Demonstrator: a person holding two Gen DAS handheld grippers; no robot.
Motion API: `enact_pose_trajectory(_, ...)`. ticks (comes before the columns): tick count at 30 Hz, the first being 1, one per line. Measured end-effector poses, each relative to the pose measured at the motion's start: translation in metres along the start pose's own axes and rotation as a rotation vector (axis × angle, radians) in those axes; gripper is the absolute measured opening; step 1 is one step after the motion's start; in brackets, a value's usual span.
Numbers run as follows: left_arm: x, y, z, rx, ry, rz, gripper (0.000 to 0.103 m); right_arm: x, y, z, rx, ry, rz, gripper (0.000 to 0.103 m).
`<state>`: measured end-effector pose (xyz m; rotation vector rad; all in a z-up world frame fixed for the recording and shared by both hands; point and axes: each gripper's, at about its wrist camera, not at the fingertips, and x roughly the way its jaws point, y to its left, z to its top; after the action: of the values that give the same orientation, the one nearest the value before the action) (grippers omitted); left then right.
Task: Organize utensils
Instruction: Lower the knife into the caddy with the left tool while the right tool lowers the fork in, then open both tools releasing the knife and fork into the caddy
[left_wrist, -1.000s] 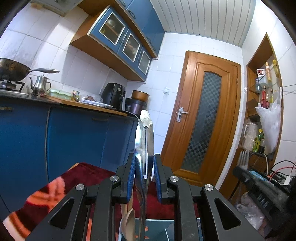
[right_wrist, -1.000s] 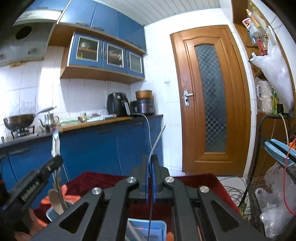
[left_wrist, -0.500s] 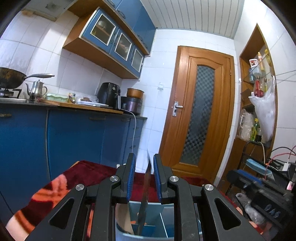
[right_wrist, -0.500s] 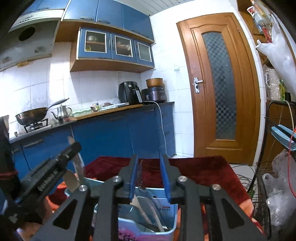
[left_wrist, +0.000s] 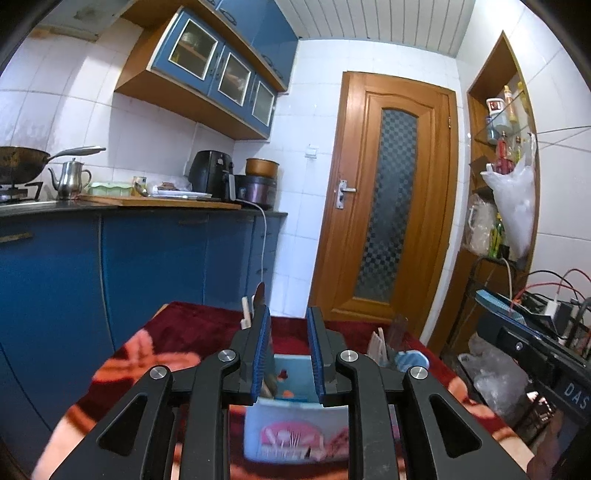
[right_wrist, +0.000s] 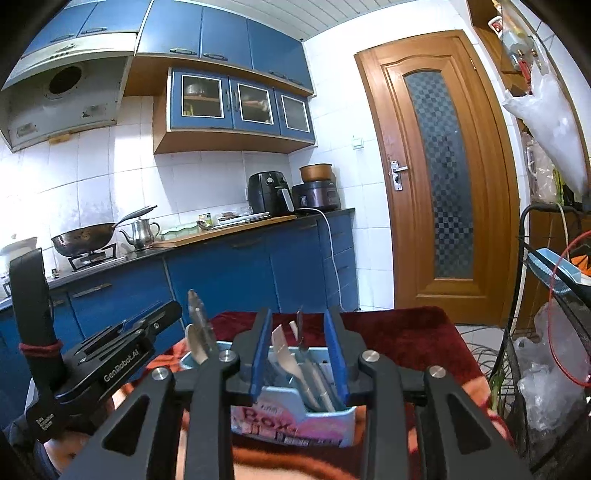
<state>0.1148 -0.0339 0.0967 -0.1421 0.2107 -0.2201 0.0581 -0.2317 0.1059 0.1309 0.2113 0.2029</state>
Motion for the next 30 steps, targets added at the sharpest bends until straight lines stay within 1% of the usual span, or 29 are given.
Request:
enact_pose_trajectory(2, -0.011, 0.0, 0.001, 0.005, 0.015, 0.003, 0.021, -0.009, 0.004, -0.001, 0.003, 0.003, 0.005, 0.042)
enact_pose_trajectory(4, -0.023, 0.001, 0.001, 0.014, 0.034, 0.008, 0.021, -0.017, 0.008, -0.003, 0.002, 0.008, 0.008, 0.043)
enact_pose_trajectory(6, -0.033, 0.001, 0.001, 0.02, 0.059, 0.009, 0.023, -0.025, 0.012, -0.006, 0.002, 0.017, 0.012, 0.048)
enact_pose_trajectory(8, -0.043, 0.002, 0.001, 0.02, 0.075, 0.006, 0.04, -0.033, 0.017, -0.009, -0.003, 0.028, 0.018, 0.054)
enact_pose_trajectory(11, -0.061, 0.002, -0.001, 0.042, 0.076, 0.008, 0.053, -0.046, 0.022, -0.016, -0.01, 0.033, 0.018, 0.059)
enact_pose_trajectory(12, -0.067, 0.001, -0.003, 0.057, 0.076, 0.014, 0.056, -0.05, 0.024, -0.019, -0.011, 0.033, 0.018, 0.063)
enact_pose_trajectory(14, -0.078, -0.001, -0.006, 0.072, 0.075, 0.026, 0.066, -0.06, 0.027, -0.025, -0.008, 0.031, 0.014, 0.069)
enact_pose_trajectory(17, -0.09, 0.0, -0.013, 0.076, 0.09, 0.039, 0.074, -0.069, 0.029, -0.033, -0.001, 0.033, 0.014, 0.075)
enact_pose_trajectory(18, -0.093, 0.0, -0.017, 0.073, 0.095, 0.041, 0.074, -0.072, 0.029, -0.037, 0.001, 0.035, 0.013, 0.078)
enact_pose_trajectory(20, -0.098, 0.004, -0.023, 0.065, 0.107, 0.046, 0.075, -0.077, 0.029, -0.045, 0.003, 0.04, 0.008, 0.079)
enact_pose_trajectory(23, -0.104, 0.01, -0.037, 0.059, 0.12, 0.061, 0.075, -0.083, 0.029, -0.059, 0.002, 0.042, -0.006, 0.087)
enact_pose_trajectory(26, -0.105, 0.013, -0.052, 0.064, 0.13, 0.083, 0.075, -0.088, 0.026, -0.074, 0.012, 0.044, -0.013, 0.087)
enact_pose_trajectory(30, -0.103, 0.016, -0.075, 0.071, 0.168, 0.111, 0.075, -0.092, 0.022, -0.094, 0.018, 0.049, -0.029, 0.088)
